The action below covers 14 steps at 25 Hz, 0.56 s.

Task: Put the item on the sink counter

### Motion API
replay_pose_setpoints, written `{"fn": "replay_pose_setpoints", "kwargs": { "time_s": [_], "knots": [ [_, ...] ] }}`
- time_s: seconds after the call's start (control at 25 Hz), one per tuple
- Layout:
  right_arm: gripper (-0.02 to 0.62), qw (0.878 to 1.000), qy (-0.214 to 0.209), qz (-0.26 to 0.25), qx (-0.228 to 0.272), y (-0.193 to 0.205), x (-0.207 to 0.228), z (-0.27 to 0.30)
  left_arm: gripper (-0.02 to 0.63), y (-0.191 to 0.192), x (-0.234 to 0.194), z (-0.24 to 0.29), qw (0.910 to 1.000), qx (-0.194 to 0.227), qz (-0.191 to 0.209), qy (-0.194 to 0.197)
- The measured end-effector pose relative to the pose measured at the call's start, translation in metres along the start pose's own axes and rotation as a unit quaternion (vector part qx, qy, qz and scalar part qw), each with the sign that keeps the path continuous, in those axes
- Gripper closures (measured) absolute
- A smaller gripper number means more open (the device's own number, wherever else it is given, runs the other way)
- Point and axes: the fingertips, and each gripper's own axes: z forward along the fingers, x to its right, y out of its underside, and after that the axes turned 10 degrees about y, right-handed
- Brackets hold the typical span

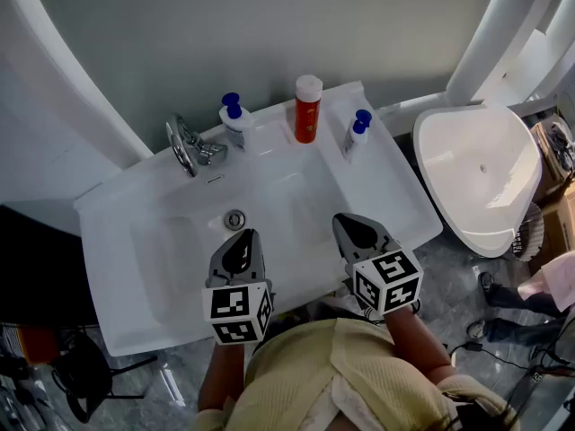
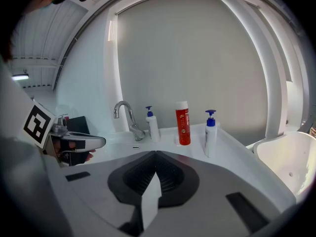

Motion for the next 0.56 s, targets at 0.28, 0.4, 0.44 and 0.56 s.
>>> {"fn": "replay_pose_setpoints", "kwargs": {
  "time_s": [0.28, 0.4, 0.44, 0.56],
  "knots": [
    [0.569, 1.0, 0.001, -0.003, 0.0, -0.0025, 0.0014, 0.0025, 0.554, 0.001, 0.0033, 0.0035, 0.9999, -0.004, 0.002, 0.013],
    [0.57, 1.0, 0.002, -0.003, 0.001, -0.0043, 0.003, 0.0044, 0.554, 0.0023, 0.003, 0.0064, 0.9998, -0.009, 0.003, 0.015],
    [0.57, 1.0, 0.003, -0.003, 0.001, -0.0048, 0.0034, 0.005, 0.554, 0.0025, 0.0028, 0.0073, 0.9998, -0.01, 0.003, 0.016],
    [0.569, 1.0, 0.005, -0.004, 0.001, -0.0056, 0.0043, 0.0066, 0.554, 0.0034, 0.002, 0.0094, 0.9997, -0.013, 0.003, 0.018]
  ]
}}
